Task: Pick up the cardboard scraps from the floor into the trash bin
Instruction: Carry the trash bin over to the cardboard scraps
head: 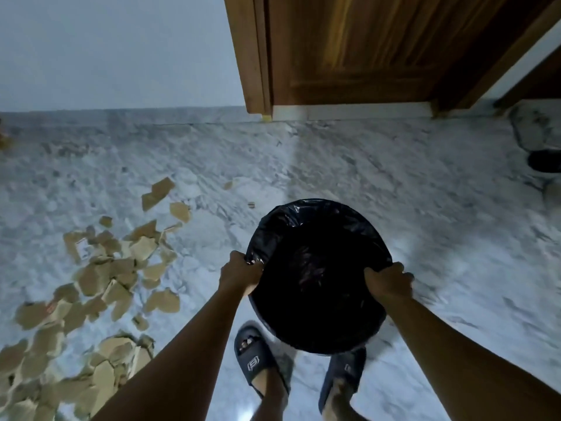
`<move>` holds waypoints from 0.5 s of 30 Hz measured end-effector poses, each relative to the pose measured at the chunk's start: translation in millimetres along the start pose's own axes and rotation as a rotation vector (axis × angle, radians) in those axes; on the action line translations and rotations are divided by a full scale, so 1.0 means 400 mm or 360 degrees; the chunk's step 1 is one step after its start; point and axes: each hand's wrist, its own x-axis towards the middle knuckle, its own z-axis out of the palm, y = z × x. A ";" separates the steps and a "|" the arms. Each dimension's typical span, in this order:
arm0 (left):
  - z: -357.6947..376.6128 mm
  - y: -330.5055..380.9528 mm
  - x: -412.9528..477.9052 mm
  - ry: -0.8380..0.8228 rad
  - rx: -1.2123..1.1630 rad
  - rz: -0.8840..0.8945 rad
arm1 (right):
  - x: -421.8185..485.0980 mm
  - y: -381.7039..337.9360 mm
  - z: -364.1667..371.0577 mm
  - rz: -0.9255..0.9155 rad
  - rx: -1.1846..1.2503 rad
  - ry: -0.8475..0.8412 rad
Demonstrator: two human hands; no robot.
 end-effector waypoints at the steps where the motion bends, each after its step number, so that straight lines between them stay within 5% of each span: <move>1: 0.026 -0.003 0.058 -0.0033 -0.0005 -0.0007 | 0.051 -0.007 0.030 0.0010 -0.0010 0.0009; 9: 0.225 0.004 0.383 -0.0169 -0.0036 -0.0019 | 0.367 -0.038 0.202 0.0049 -0.0063 0.0169; 15: 0.307 -0.025 0.426 -0.0143 0.0063 -0.0037 | 0.429 -0.020 0.271 0.0033 0.0005 0.0169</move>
